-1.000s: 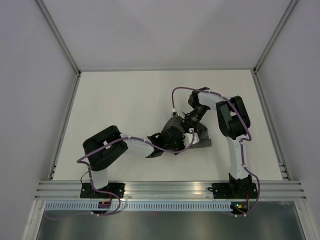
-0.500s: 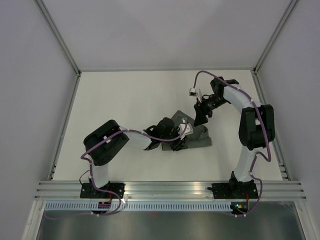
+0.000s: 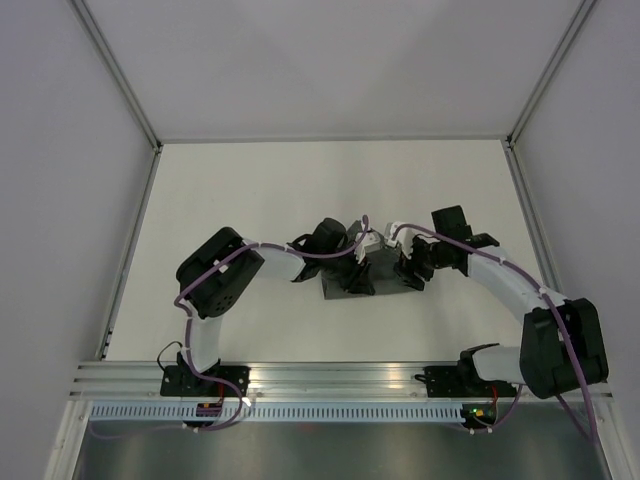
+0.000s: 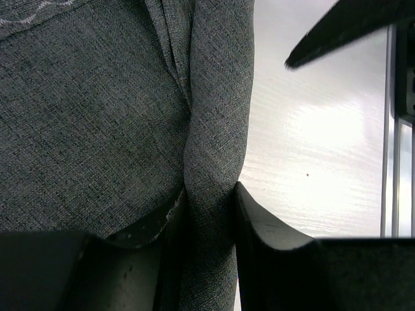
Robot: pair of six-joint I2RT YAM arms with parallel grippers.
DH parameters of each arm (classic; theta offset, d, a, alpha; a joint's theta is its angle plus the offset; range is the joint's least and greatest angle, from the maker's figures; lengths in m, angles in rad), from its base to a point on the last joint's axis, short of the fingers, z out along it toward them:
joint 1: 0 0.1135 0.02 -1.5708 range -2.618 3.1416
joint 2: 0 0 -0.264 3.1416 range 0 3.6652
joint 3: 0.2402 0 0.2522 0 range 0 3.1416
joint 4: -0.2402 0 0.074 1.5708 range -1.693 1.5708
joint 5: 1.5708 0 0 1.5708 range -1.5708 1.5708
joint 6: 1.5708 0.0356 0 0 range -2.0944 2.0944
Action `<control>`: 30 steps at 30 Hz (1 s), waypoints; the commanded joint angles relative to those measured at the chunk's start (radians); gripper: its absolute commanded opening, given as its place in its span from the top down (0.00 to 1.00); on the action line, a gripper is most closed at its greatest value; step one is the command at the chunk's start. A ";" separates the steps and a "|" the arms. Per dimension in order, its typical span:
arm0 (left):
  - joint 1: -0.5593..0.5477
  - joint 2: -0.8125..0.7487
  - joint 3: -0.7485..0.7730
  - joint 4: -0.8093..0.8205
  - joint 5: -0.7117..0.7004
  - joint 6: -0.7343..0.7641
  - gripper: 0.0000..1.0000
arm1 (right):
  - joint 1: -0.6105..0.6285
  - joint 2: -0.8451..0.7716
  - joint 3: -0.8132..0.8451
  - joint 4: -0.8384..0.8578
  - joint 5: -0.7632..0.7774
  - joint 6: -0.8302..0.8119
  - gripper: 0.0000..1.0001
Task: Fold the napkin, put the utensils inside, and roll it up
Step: Roll the napkin with the utensil
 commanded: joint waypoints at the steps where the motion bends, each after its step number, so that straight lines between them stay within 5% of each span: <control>1: 0.000 0.083 -0.008 -0.174 0.002 -0.019 0.98 | 0.096 -0.078 -0.092 0.268 0.143 0.010 0.28; 9: 0.001 0.104 0.017 -0.200 0.008 -0.053 0.98 | 0.285 -0.094 -0.215 0.420 0.287 0.037 0.27; 23: 0.006 0.118 0.050 -0.232 0.013 -0.050 0.98 | 0.395 -0.031 -0.275 0.481 0.367 0.031 0.30; 27: 0.007 0.118 0.056 -0.241 0.020 -0.047 0.96 | 0.406 -0.003 -0.273 0.486 0.376 0.030 0.36; 30: 0.007 0.110 0.053 -0.241 0.020 -0.047 0.91 | 0.407 0.011 -0.278 0.484 0.378 0.025 0.50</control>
